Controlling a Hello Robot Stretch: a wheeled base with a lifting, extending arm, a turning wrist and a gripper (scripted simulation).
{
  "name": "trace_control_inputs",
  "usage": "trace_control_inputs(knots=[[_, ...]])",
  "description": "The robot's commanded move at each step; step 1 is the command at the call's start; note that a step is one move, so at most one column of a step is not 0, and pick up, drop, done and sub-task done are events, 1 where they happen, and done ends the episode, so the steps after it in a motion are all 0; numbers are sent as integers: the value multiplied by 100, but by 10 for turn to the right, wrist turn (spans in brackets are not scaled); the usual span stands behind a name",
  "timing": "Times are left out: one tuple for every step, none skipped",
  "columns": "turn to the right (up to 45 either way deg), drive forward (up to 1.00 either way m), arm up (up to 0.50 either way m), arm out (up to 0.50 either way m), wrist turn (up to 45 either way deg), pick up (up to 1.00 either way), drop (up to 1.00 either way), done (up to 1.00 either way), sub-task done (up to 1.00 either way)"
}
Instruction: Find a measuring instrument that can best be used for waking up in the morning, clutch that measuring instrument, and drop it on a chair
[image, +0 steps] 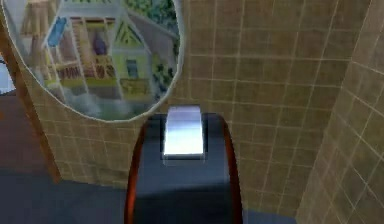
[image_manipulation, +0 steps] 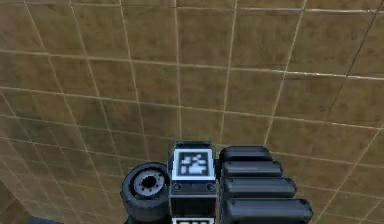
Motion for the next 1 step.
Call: trace_control_inputs(knots=[[-390,0,0,0,0,0,0,0,0]])
